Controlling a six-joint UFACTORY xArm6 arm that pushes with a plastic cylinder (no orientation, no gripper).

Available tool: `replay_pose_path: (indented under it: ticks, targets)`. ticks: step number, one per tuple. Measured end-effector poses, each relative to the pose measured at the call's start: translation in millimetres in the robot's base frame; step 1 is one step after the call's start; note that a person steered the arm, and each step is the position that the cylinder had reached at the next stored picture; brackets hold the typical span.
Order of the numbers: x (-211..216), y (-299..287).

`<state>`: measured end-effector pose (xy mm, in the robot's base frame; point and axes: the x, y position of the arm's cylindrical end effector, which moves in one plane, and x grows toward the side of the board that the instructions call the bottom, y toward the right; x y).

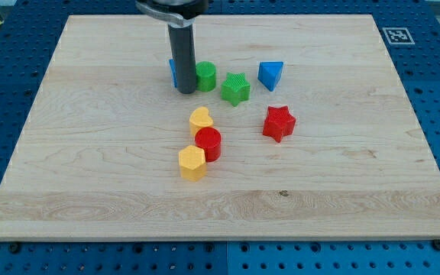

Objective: Separate the blue cube from green circle

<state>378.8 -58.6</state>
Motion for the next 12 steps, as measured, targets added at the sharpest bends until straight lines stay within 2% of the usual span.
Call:
replay_pose_path:
  ticks: [5, 12]
  targets:
    - [-31, 13]
    - [-98, 18]
